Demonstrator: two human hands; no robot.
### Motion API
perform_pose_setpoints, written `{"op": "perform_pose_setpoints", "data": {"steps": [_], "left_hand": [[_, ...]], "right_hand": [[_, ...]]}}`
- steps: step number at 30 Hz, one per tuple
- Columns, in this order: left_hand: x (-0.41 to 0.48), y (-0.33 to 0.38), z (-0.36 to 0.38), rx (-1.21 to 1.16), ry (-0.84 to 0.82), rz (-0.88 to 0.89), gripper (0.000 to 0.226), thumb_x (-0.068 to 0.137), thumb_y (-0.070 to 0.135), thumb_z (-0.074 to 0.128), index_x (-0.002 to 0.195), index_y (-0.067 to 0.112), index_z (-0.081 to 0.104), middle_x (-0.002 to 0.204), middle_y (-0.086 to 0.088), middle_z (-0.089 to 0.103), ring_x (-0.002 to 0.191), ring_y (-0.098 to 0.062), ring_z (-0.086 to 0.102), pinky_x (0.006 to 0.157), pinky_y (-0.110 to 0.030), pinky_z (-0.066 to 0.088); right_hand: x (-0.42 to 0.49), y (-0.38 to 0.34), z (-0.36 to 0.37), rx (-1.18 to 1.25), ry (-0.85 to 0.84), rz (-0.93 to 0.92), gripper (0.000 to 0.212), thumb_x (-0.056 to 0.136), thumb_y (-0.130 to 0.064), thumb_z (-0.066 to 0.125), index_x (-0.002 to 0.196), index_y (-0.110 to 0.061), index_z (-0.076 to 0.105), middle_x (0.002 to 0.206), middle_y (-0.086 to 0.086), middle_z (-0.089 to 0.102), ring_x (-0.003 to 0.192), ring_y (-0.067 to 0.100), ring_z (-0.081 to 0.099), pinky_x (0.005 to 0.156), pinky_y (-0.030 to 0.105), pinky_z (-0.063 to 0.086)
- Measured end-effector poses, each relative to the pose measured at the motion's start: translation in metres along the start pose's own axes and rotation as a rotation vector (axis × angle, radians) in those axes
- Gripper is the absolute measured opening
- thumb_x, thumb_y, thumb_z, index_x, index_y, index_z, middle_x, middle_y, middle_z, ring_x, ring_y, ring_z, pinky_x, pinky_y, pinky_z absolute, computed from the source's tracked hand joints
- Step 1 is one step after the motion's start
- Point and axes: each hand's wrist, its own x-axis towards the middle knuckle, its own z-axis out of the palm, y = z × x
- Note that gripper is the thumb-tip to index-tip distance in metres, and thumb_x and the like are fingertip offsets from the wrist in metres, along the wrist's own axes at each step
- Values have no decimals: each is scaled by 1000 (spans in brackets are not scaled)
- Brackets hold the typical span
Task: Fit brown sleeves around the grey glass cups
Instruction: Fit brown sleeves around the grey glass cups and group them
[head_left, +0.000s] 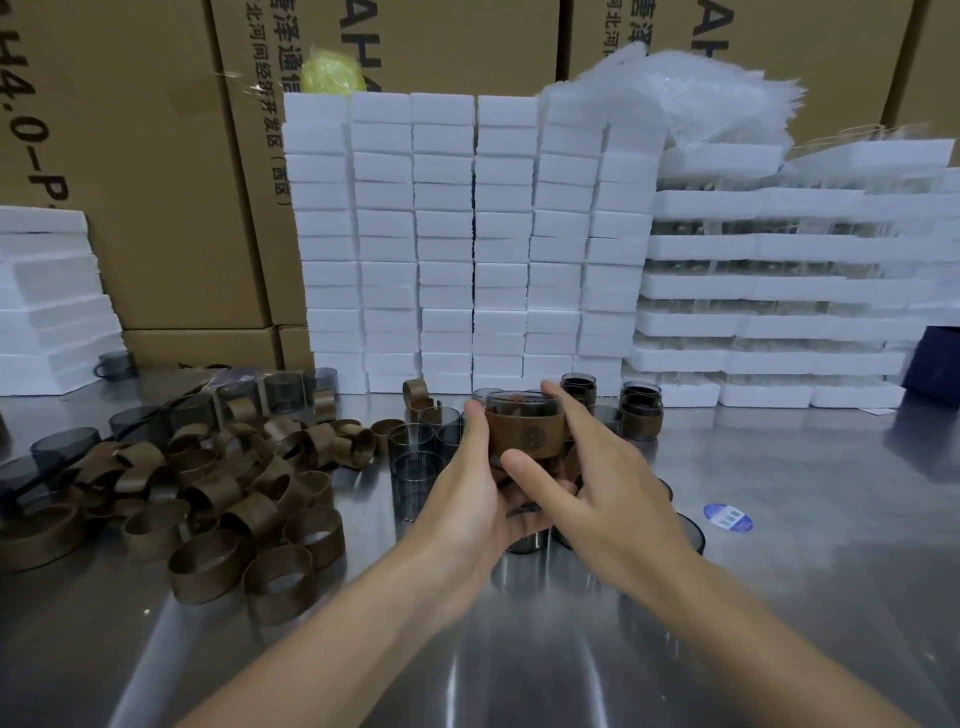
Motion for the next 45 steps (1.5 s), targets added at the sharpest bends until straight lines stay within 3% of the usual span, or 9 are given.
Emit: {"op": "perform_pose_setpoints", "data": {"steps": [3, 7, 17, 24, 28, 33, 37, 42, 45], "left_hand": [[-4, -1, 4, -25, 33, -9, 73, 108, 69, 28, 128, 17, 76, 119, -16, 81, 117, -36, 76, 90, -40, 66], [-12, -3, 13, -105, 49, -24, 71, 109, 67, 31, 131, 15, 75, 122, -15, 80, 121, -33, 75, 114, -51, 54], [-9, 1, 5, 47, -26, -9, 74, 109, 69, 26, 130, 19, 76, 123, -11, 81, 115, -24, 78, 103, -45, 58], [-3, 13, -8, 284, 50, 165, 34, 107, 66, 39, 129, 54, 62, 135, 5, 68, 103, -9, 79, 80, -29, 64], [4, 13, -14, 249, 129, 131, 33, 113, 53, 44, 122, 39, 73, 130, 3, 71, 98, -12, 80, 66, -22, 62], [9, 13, -19, 245, 192, 131, 36, 113, 48, 47, 113, 31, 79, 126, 4, 73, 95, -12, 81, 61, -20, 59], [7, 14, -19, 253, 210, 133, 37, 113, 49, 48, 111, 31, 80, 125, 6, 73, 94, -11, 81, 60, -20, 58], [6, 14, -18, 266, 207, 135, 36, 114, 47, 48, 114, 29, 78, 127, 5, 73, 97, -13, 81, 64, -22, 61], [4, 15, -17, 271, 205, 150, 36, 114, 46, 47, 114, 28, 78, 127, 6, 73, 97, -12, 80, 63, -20, 60]], "right_hand": [[-3, -3, 6, -43, 88, -17, 46, 92, -88, 40, 118, -51, 50, 94, -28, 69, 92, -5, 65, 68, 23, 46], [-5, -8, 10, -54, 179, -27, 45, 91, -86, 35, 104, -45, 45, 70, -22, 63, 76, 1, 64, 58, 20, 36], [-3, -16, 0, 32, 186, 8, 47, 83, -84, 51, 106, -43, 53, 92, -27, 70, 86, -2, 67, 68, 22, 49], [27, 43, -54, 70, 412, 255, 61, 69, -73, 71, 116, -40, 52, 99, -24, 67, 92, -3, 66, 71, 17, 49], [20, 120, -66, -138, 285, 580, 56, 77, -57, 82, 109, -26, 48, 95, -7, 69, 55, 25, 73, 64, 49, 63], [9, 178, -64, -266, 197, 768, 61, 81, -54, 89, 111, -16, 53, 110, 15, 71, 102, 38, 68, 86, 51, 59], [12, 186, -62, -330, 230, 743, 83, 76, -68, 88, 130, -14, 54, 124, 15, 67, 117, 40, 64, 87, 47, 55], [14, 184, -60, -189, 156, 654, 90, 86, -57, 85, 154, -18, 39, 103, 3, 80, 94, 32, 75, 93, 51, 58], [17, 175, -55, -86, 108, 588, 88, 89, -51, 86, 159, -27, 37, 126, 2, 75, 103, 27, 76, 102, 51, 56]]}}
